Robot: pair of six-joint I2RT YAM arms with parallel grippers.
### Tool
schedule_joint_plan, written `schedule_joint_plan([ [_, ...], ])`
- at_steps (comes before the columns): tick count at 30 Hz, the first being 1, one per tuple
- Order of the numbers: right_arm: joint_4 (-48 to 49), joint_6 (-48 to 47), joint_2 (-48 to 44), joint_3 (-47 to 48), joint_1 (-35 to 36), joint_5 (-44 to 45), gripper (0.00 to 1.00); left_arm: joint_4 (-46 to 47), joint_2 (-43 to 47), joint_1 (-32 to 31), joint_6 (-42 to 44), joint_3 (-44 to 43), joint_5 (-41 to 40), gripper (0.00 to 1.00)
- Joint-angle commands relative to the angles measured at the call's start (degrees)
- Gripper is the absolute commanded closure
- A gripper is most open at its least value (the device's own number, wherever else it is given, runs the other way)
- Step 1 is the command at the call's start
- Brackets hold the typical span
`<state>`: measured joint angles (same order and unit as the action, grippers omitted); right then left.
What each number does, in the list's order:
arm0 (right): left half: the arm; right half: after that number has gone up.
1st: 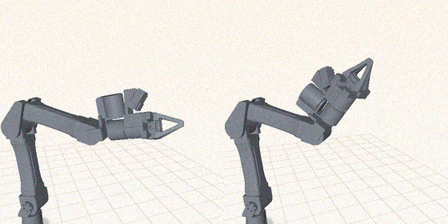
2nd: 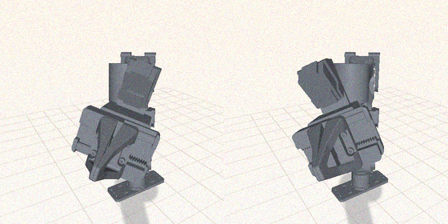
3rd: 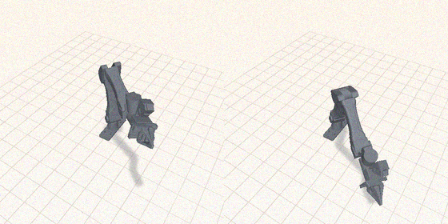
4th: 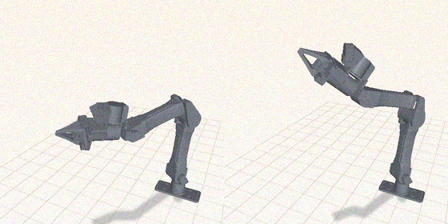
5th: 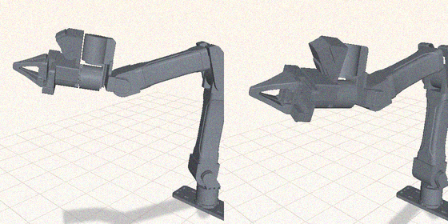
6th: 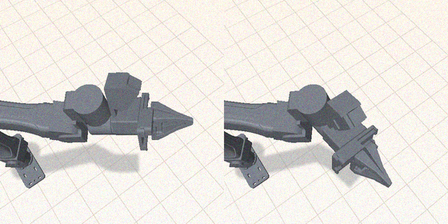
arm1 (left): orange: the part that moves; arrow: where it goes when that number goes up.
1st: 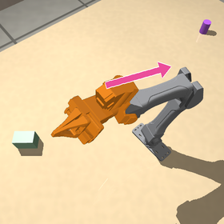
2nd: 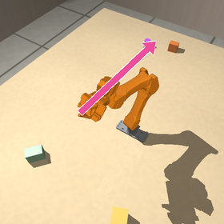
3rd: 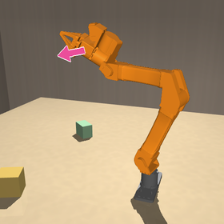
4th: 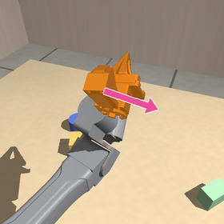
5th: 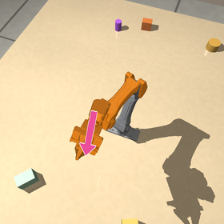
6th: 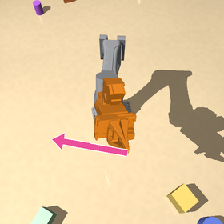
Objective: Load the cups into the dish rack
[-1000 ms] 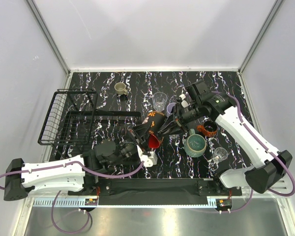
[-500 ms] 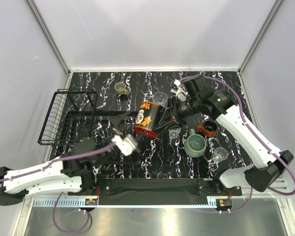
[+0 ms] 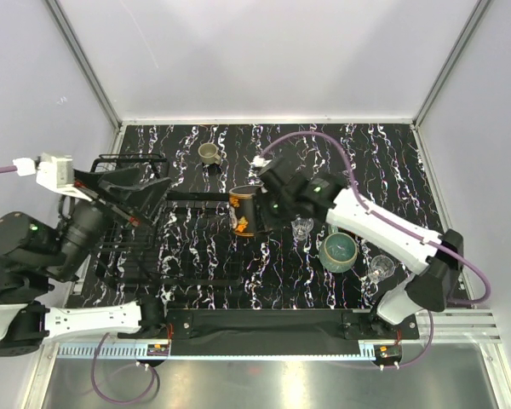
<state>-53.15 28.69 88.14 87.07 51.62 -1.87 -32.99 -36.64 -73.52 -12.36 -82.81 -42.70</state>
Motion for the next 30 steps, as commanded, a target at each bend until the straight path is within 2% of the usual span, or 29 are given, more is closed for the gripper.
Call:
schedule_joint_plan([
  [1, 17.53, -4.51, 0.36, 3.11, 4.26, 11.00, 1.00, -16.23, -2.91, -0.05, -10.66, -0.96, -2.93, 0.01],
  [5, 30.86, -8.19, 3.26, -0.13, 7.09, 15.83, 1.00, -12.11, 0.69, -0.14, -12.42, 3.52, 0.24, 0.01],
  [8, 38.70, -10.31, 4.93, -2.95, 7.53, 16.72, 1.00, -12.44, 1.31, -0.05, -13.56, 5.02, 0.34, 0.01],
  [11, 50.57, -15.12, 6.16, -8.30, 9.46, 17.42, 1.00, -13.93, 0.87, -0.14, -13.22, 5.11, -0.98, 0.01],
  [12, 55.64, -16.46, 7.47, -8.75, 9.90, 17.60, 1.00, -14.03, 0.70, -0.14, -12.61, 5.28, -1.68, 0.01],
  [16, 64.90, -21.65, 11.08, -10.77, 11.14, 17.34, 1.00, -14.73, -0.01, -0.14, -10.23, 6.51, -11.06, 0.01],
  [18, 70.51, -24.28, 12.49, -12.26, 12.62, 18.30, 1.00, -14.65, -0.01, -0.05, -8.66, 7.21, -12.84, 0.01],
  [21, 75.89, -27.45, 14.86, -12.54, 14.74, 19.54, 1.00, -12.89, -0.36, -0.05, -5.32, 8.10, -14.52, 0.01],
  [26, 77.05, -28.34, 20.31, -8.94, 16.32, 20.67, 1.00, -12.97, -2.20, -0.05, -3.64, 7.57, -16.01, 0.01],
  [30, 82.14, -30.27, 23.21, -8.93, 16.41, 21.55, 1.00, -11.83, -2.03, -0.05, -2.93, 8.36, -15.05, 0.01],
])
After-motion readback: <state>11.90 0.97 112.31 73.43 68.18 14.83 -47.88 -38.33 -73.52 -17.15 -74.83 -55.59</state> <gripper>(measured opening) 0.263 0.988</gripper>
